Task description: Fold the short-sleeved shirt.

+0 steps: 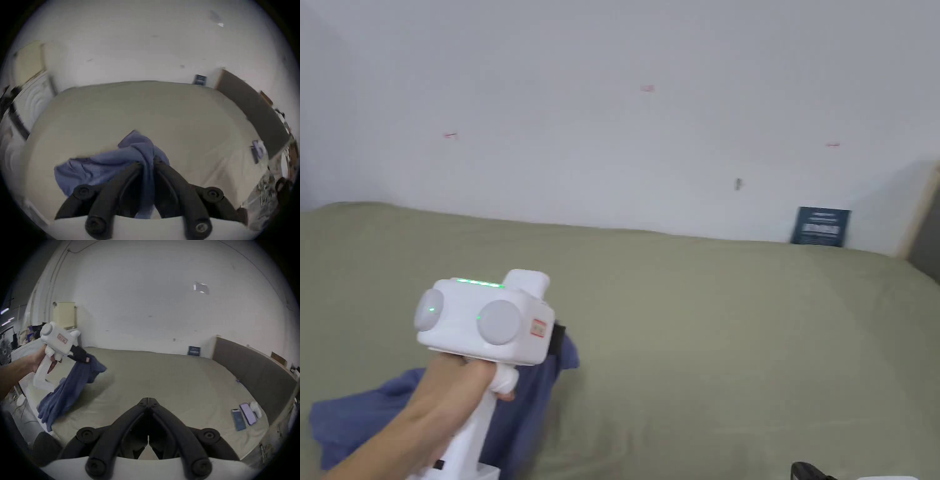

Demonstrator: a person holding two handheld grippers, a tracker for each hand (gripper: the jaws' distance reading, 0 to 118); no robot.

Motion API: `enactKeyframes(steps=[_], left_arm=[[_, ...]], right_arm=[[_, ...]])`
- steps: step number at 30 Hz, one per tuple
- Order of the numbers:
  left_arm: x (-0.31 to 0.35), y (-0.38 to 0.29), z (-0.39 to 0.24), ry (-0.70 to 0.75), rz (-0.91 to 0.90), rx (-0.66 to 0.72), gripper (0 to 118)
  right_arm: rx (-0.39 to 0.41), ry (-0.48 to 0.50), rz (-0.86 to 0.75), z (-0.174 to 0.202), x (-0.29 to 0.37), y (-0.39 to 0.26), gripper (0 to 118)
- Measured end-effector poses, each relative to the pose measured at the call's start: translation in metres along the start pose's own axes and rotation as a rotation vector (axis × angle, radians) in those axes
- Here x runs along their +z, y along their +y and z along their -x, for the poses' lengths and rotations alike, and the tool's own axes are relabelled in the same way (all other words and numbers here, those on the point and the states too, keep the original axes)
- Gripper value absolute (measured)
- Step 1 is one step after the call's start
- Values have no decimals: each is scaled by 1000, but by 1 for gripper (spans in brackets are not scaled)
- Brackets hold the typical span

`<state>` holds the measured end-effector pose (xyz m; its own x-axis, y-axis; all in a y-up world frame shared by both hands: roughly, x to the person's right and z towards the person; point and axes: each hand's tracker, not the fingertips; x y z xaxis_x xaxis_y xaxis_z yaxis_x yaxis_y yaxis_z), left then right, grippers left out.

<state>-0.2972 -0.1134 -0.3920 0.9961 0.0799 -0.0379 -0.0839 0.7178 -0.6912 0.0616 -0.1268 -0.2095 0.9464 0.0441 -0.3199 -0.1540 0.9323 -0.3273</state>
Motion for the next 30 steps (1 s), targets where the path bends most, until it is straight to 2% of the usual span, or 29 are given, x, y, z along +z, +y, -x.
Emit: enactKeyframes(steps=[4,8,11,14,18,19,20,21,22,24,27,28,29,30], left_arm=[[-21,15,-121,-186,-6,-81,6],[-62,7,-195,-302,49,-114,6],[-113,-18,-215,-285,169,-99,6],[-153,-48,-211,-206,260,-79,6],[-172,-67,-189,-189,263,-30,8],[-171,-67,-184,-199,246,-21,18],[-169,-67,-178,-219,223,-10,49],[-157,-70,-177,-217,188,-6,103],[-151,-70,-173,-201,184,-17,118],[-126,-72,-159,-156,103,-25,110],[-39,-80,-149,-111,-3,6,108],[-6,-86,-139,-102,-72,32,103],[17,-91,-124,-70,-148,41,90],[55,-104,-111,-38,-217,44,57]], right_arm=[[-37,-71,9,-34,4,-6,1],[-57,-115,32,-53,-4,-15,1],[-70,-127,57,-61,-13,-22,1],[-80,-123,75,-65,-21,-29,1],[-81,-114,89,-66,-30,-33,1],[-82,-113,90,-66,-31,-34,1],[-84,-111,90,-66,-33,-34,1],[-88,-111,91,-64,-33,-34,1],[-92,-110,91,-63,-32,-34,1],[-98,-108,91,-60,-28,-32,1],[-90,-102,62,-53,-17,-25,1],[-81,-99,44,-50,-12,-23,1],[-70,-104,23,-47,-8,-20,1],[-69,-106,9,-43,-3,-17,1]])
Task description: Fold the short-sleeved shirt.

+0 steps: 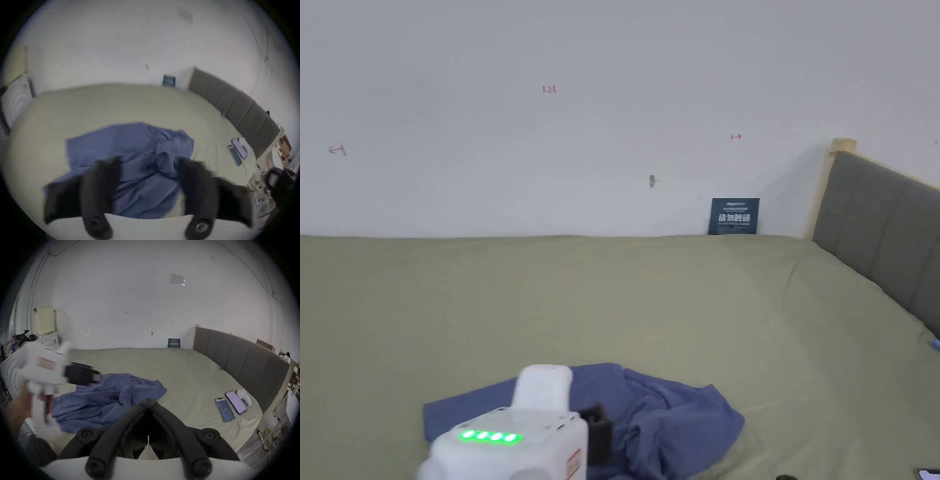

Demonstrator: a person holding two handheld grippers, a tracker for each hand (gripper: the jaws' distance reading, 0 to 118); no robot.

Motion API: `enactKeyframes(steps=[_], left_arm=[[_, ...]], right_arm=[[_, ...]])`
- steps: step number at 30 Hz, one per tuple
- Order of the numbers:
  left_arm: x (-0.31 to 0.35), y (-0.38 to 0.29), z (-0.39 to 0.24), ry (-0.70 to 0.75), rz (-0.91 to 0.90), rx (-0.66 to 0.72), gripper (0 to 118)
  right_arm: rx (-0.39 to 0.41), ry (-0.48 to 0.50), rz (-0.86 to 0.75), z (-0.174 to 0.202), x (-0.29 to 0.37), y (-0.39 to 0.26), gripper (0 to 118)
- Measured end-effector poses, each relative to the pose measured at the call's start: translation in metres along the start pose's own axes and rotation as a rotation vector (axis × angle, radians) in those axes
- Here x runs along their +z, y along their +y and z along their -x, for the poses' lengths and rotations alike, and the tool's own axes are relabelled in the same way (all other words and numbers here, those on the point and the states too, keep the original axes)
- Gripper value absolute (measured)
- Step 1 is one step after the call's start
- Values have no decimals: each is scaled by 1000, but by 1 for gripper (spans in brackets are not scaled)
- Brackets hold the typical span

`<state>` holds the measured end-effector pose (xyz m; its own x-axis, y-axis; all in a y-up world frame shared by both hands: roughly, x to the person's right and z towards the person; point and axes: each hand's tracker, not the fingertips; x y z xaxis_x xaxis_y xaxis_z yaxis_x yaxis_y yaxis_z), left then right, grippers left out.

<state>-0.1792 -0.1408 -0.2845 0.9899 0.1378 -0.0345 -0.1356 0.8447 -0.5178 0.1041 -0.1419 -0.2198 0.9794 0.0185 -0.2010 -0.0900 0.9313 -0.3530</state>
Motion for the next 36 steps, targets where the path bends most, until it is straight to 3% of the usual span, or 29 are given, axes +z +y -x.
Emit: enactKeyframes(steps=[1,2,9,14,17,23,29,33,34,35,36], left_arm=[[25,-3,7,31,-68,13,19],[58,-9,17,80,-125,25,0],[209,-46,82,323,-258,78,0],[240,-53,110,461,-256,67,0],[243,-52,123,469,-238,55,0],[184,-44,178,365,-31,129,0],[51,-60,230,310,291,138,0],[-16,-78,256,300,362,157,0],[-29,-80,261,294,400,160,7],[-23,-75,244,293,412,169,34],[-29,-77,244,279,435,171,86]], right_arm=[[1,6,-12,2,4,2,1],[3,11,-28,5,9,4,1],[17,11,-123,35,41,10,1],[25,43,-136,56,47,11,1],[29,69,-133,66,49,11,1],[38,97,-111,77,38,8,1],[34,103,-43,80,11,2,1],[71,91,3,77,-10,-1,1],[77,87,11,76,-16,-3,1],[79,82,20,75,-20,-4,1],[76,84,32,73,-26,-4,1]])
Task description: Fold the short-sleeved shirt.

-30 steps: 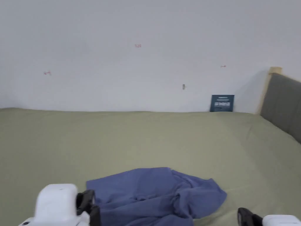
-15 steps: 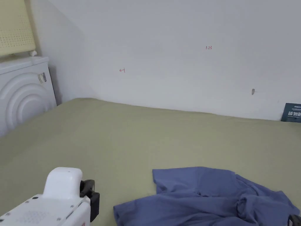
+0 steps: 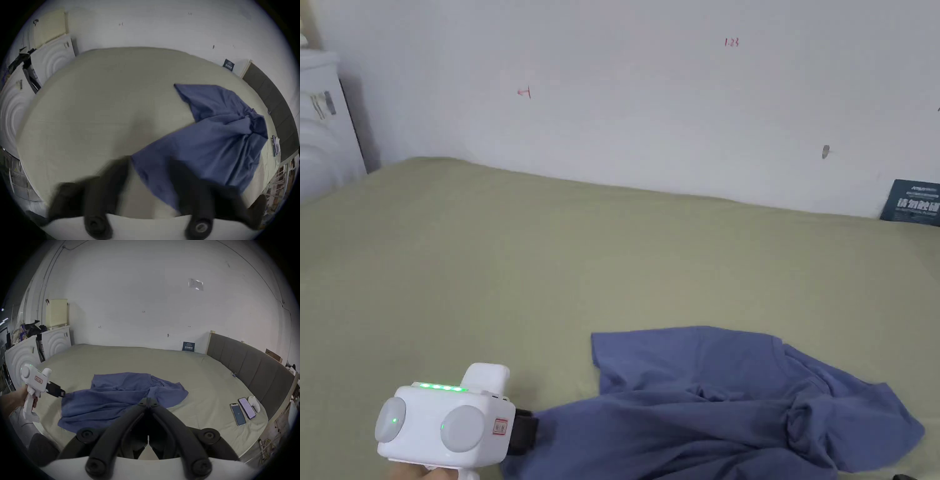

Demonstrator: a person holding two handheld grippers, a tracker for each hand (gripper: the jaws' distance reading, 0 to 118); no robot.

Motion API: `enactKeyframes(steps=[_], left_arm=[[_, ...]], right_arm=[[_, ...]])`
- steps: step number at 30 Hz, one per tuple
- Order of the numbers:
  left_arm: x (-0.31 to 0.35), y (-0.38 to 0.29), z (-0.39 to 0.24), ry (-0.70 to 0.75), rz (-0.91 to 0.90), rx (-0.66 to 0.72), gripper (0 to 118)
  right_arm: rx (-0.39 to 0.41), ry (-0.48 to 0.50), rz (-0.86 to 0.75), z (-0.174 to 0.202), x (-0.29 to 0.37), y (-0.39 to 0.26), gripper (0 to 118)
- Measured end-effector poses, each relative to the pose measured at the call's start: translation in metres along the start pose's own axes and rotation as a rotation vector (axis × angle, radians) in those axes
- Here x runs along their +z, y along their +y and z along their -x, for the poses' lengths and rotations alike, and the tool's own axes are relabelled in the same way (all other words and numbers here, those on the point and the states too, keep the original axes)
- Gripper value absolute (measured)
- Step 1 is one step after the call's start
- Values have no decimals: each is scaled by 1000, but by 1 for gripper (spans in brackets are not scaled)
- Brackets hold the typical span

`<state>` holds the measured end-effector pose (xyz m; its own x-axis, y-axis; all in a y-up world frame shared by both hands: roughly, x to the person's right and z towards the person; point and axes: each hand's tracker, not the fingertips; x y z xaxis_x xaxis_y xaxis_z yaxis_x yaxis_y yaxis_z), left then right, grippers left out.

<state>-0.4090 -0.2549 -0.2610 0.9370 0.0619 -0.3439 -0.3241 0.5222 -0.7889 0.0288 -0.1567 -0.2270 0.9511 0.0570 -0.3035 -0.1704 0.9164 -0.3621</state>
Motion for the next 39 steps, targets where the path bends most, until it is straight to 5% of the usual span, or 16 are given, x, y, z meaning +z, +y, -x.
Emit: enactKeyframes(steps=[1,6,8,10,11,12,17,21,23,24,34,35,36,39], left_arm=[[-8,0,-1,-8,24,-9,116],[-101,-2,24,55,65,-57,111],[-80,4,18,48,65,-44,105],[-77,4,22,45,42,-31,75],[-60,4,15,45,27,-41,50],[-50,4,14,52,13,-52,0],[-44,-4,0,29,3,-64,0],[-35,-4,-7,13,18,-50,0],[-36,-3,-3,4,17,-42,0],[-37,-3,-2,1,18,-42,0],[-42,0,0,20,22,-49,0],[-41,3,1,21,24,-51,0],[-38,4,2,22,27,-51,0],[-14,11,6,15,-6,-27,0]], right_arm=[[-10,3,14,-3,-5,-1,1],[-54,3,84,-21,-27,-7,1],[-63,4,108,-33,-37,-8,1],[-58,-8,144,-50,-53,-8,1],[-52,-20,158,-58,-62,-8,1],[-34,-43,181,-70,-77,-7,1],[-42,-71,243,-119,-154,11,1],[-210,-23,421,-160,-246,20,11],[-288,22,484,-173,-284,17,62],[-293,15,504,-176,-298,18,73],[-149,-30,666,-168,-356,0,70],[-90,-22,655,-165,-350,4,55],[-40,12,641,-164,-341,8,6],[-3,23,564,-152,-302,31,6]])
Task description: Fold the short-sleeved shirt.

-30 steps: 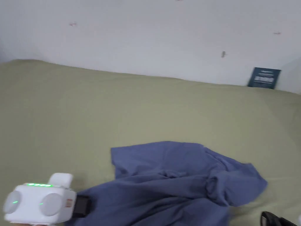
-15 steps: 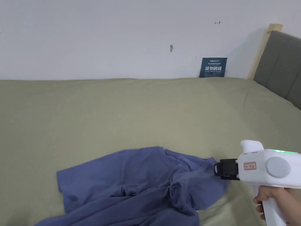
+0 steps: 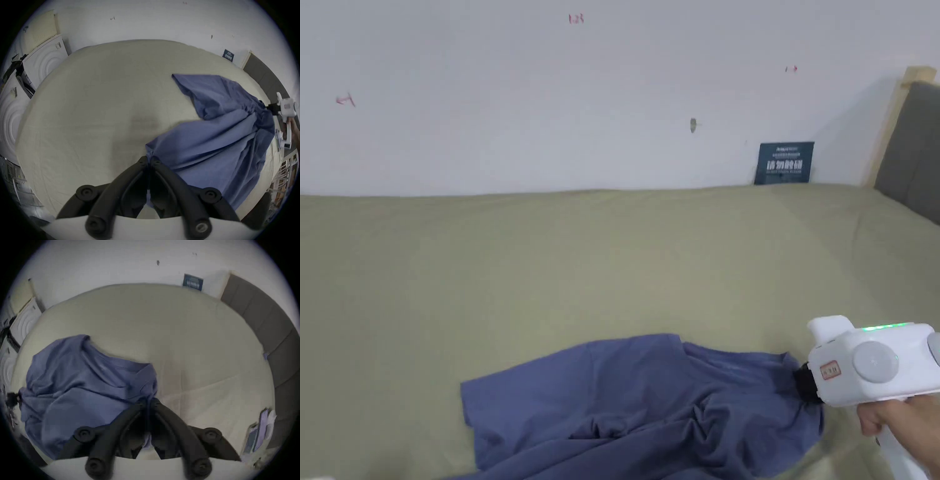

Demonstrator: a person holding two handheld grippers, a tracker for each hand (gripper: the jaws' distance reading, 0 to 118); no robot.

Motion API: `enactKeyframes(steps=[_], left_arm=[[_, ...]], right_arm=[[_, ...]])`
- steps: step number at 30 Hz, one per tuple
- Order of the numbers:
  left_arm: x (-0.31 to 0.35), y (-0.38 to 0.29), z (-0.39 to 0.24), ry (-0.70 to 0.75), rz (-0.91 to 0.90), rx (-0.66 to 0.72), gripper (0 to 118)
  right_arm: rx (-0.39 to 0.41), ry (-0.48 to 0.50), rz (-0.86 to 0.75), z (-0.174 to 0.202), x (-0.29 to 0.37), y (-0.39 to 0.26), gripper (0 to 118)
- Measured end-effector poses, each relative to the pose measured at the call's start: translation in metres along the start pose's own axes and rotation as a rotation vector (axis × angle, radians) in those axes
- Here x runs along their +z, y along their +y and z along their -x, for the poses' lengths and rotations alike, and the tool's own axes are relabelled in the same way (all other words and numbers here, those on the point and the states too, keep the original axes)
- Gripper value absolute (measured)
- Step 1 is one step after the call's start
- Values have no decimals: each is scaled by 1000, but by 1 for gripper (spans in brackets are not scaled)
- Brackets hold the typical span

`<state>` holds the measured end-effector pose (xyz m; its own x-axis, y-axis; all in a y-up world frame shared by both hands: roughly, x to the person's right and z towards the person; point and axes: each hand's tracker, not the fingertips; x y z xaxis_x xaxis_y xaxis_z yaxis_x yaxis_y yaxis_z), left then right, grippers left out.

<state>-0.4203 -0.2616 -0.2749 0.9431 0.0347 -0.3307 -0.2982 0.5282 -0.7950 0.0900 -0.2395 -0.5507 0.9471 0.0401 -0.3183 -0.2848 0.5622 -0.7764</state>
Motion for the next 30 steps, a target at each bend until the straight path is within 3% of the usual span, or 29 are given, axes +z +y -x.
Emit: enactKeyframes(steps=[4,10,12,13,16,17,19,23,30], left_arm=[[60,23,12,25,-108,-18,0],[162,66,49,95,-295,41,0],[191,85,60,116,-340,35,0],[202,93,64,120,-360,36,0],[235,118,64,131,-409,31,0],[245,127,62,133,-429,34,0],[260,143,57,140,-460,29,0],[273,177,45,168,-519,29,0],[271,226,16,218,-578,43,0]], right_arm=[[-2,-16,-159,0,98,6,6],[-8,-29,-330,-31,181,22,6],[-44,-22,-386,-42,210,27,6],[-17,-60,-481,-26,258,22,6],[-44,-60,-535,-16,303,16,6],[-110,-4,-467,-40,288,36,6],[-125,-11,-516,-46,297,49,6],[-99,-51,-575,-30,326,63,6],[-120,-95,-626,-29,321,119,6]])
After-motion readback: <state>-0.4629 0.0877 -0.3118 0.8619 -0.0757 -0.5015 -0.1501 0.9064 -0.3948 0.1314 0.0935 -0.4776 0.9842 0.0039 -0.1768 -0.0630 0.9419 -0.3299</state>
